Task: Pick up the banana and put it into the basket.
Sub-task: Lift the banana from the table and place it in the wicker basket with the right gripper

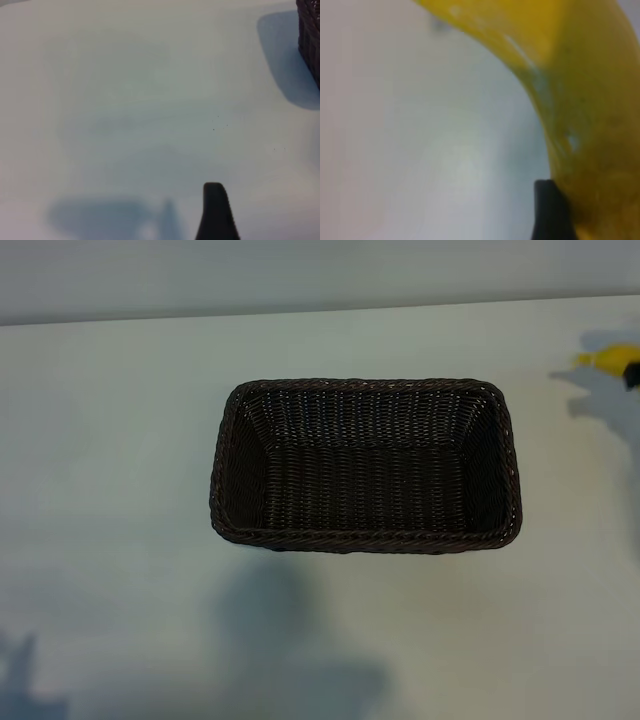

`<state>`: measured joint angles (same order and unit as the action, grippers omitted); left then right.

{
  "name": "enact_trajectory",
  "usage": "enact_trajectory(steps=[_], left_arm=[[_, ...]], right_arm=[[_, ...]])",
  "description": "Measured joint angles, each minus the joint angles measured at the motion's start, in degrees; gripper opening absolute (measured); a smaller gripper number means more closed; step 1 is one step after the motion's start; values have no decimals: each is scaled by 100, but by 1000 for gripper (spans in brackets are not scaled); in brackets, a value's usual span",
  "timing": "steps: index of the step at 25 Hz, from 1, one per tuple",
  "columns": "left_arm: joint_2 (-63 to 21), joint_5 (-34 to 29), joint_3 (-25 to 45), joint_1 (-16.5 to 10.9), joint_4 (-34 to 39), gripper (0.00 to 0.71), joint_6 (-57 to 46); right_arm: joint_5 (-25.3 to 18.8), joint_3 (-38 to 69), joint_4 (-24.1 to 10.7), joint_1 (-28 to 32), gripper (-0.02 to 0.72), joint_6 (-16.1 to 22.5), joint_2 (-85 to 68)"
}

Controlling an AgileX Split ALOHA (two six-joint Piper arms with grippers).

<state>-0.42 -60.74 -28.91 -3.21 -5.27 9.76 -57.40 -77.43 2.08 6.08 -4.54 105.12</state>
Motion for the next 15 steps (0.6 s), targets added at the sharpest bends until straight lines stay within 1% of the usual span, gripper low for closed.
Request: enact_trajectory(steps=[2, 4, 6, 8, 11, 15], left_arm=[[0, 0, 0, 0, 0, 518, 0], [0, 0, 0, 0, 0, 518, 0], [0, 0, 0, 0, 0, 518, 0], [0, 0, 0, 0, 0, 518, 0], [0, 0, 0, 0, 0, 518, 0], [0, 0, 0, 0, 0, 518, 0]], right_arm=[[-438, -325, 63, 0, 419, 73, -138], [-766, -574, 171, 0, 419, 87, -216], [-969, -726, 324, 0, 419, 67, -250], [-1027, -768, 412, -49, 419, 49, -250], [-1076, -768, 416, -287, 419, 49, -250], [-1071, -805, 425, -869, 419, 53, -244]])
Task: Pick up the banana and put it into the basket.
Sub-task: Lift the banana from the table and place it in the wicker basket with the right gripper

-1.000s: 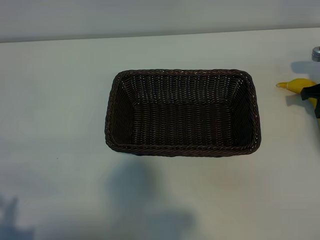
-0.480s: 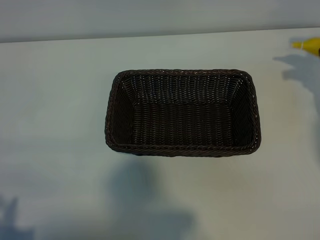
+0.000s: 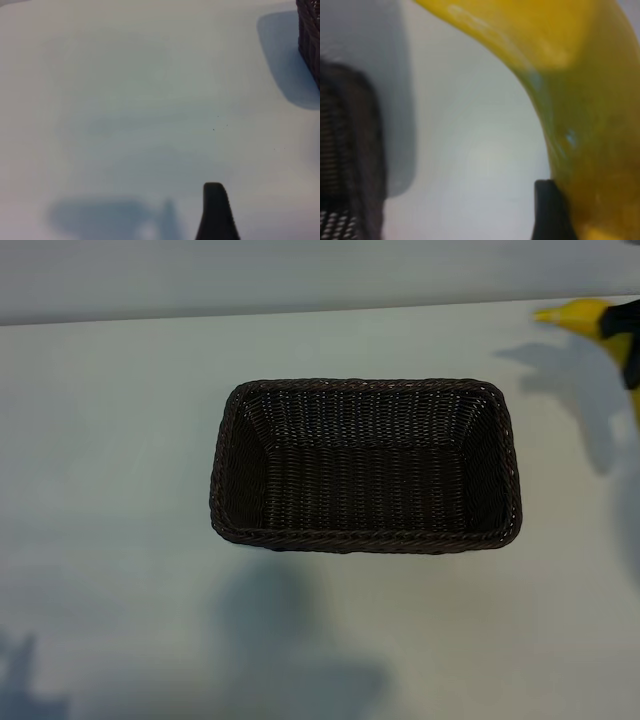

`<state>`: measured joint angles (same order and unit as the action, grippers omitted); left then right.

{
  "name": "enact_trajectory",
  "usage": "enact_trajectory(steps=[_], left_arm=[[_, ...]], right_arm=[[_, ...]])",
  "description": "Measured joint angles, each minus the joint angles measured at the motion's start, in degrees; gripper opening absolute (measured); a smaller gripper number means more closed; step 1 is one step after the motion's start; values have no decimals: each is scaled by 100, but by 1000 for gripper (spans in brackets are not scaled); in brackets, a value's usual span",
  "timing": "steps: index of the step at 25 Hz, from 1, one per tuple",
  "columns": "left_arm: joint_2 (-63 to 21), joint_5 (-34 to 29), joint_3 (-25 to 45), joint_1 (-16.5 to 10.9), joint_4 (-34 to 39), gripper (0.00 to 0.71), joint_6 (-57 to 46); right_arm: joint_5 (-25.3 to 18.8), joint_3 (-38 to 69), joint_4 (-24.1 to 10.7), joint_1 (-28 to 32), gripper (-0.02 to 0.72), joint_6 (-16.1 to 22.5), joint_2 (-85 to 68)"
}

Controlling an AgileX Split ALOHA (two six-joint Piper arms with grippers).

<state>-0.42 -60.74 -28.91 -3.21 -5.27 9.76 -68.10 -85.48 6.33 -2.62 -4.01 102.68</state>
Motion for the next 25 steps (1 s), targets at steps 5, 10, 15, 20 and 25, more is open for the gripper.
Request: enact_trajectory(steps=[5, 10, 15, 20, 25], left_arm=[[0, 0, 0, 0, 0, 518, 0], [0, 0, 0, 0, 0, 518, 0], [0, 0, 0, 0, 0, 518, 0], [0, 0, 0, 0, 0, 518, 0], [0, 0, 0, 0, 0, 518, 0]], right_arm=[[-16, -313, 13, -921, 419, 142, 112], [6, -481, 13, -1818, 419, 221, 295], [189, -623, -15, -2748, 419, -233, 499], [561, -630, -633, -3480, 419, -1362, 512], [648, -630, -1160, -3641, 419, -1935, 512]])
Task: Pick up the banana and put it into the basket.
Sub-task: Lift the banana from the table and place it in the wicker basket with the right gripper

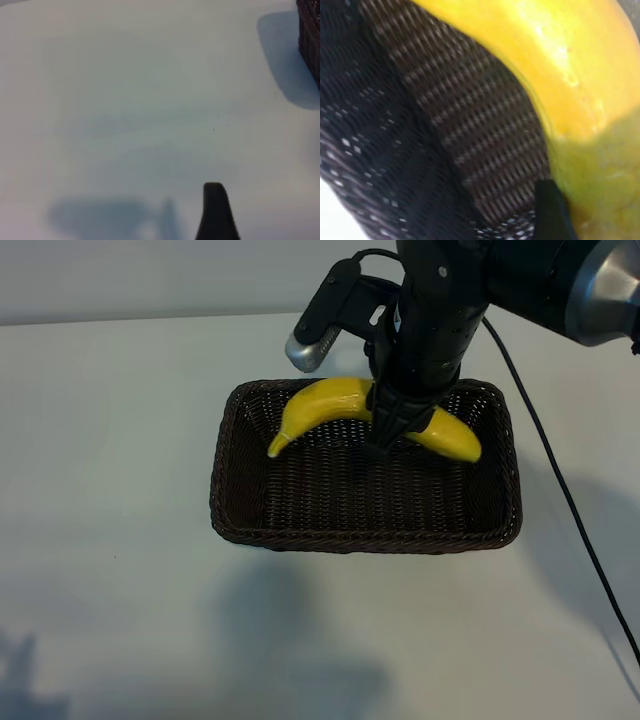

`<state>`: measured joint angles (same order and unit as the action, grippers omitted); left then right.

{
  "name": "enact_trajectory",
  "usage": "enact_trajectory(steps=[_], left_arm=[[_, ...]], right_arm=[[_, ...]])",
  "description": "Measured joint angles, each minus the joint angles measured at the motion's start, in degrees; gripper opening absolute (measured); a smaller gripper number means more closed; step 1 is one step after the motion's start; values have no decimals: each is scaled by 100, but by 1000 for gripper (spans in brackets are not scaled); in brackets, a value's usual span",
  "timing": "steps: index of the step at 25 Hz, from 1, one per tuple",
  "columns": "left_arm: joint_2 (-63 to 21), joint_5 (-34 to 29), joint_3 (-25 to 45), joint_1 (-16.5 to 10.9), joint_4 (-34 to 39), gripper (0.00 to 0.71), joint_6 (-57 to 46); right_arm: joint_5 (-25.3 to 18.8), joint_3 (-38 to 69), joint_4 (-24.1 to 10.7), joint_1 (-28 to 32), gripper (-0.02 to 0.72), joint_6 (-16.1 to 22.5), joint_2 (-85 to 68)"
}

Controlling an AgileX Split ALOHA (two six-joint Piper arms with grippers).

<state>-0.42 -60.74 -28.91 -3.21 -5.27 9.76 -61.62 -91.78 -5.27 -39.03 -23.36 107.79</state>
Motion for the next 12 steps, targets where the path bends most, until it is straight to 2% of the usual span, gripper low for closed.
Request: enact_trajectory(steps=[4, 8, 12], left_arm=[[0, 0, 0, 0, 0, 518, 0], [0, 0, 0, 0, 0, 518, 0], [0, 0, 0, 0, 0, 518, 0]], right_arm=[[144, 0, -44, 0, 419, -110, 0], [376, 0, 155, 0, 419, -150, 25], [557, -4, 215, 0, 419, -159, 244]])
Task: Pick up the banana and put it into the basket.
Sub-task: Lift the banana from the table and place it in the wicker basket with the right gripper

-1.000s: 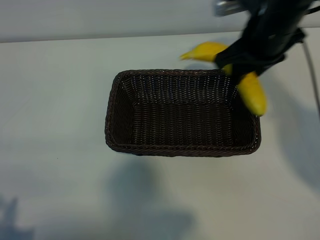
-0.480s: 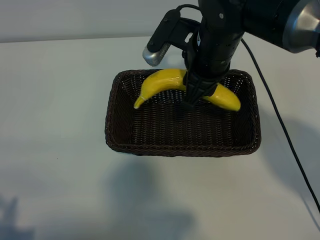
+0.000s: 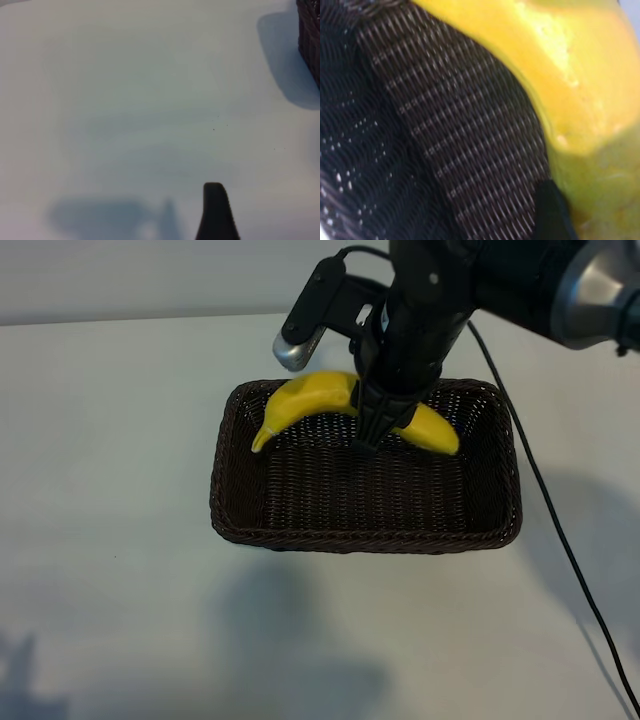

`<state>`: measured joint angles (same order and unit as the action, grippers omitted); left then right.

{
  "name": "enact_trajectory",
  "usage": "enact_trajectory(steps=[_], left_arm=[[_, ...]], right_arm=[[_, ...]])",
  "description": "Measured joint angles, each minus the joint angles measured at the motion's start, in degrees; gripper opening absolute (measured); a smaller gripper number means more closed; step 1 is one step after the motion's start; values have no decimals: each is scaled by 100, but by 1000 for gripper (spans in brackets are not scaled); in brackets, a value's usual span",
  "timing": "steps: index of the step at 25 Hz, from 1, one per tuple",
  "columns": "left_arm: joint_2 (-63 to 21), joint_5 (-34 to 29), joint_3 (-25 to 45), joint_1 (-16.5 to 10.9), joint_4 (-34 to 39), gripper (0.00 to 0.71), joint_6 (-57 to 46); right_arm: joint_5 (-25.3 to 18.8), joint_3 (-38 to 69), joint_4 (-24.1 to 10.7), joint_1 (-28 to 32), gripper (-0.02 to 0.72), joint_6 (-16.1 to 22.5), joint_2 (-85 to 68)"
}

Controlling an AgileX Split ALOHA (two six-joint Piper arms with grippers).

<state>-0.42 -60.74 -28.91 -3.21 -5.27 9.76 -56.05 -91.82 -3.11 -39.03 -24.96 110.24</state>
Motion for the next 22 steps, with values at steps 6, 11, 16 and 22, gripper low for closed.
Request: enact_trajectory(steps=[6, 11, 16, 22], left_arm=[[0, 0, 0, 0, 0, 518, 0], [0, 0, 0, 0, 0, 518, 0], [0, 0, 0, 0, 0, 518, 0], [0, 0, 0, 0, 0, 518, 0]], right_arm=[[121, 0, -11, 0, 419, -4, 631], [226, 0, -33, 0, 419, -15, 887], [233, 0, -39, 0, 419, -15, 898], [93, 0, -39, 0, 489, 2, 898]])
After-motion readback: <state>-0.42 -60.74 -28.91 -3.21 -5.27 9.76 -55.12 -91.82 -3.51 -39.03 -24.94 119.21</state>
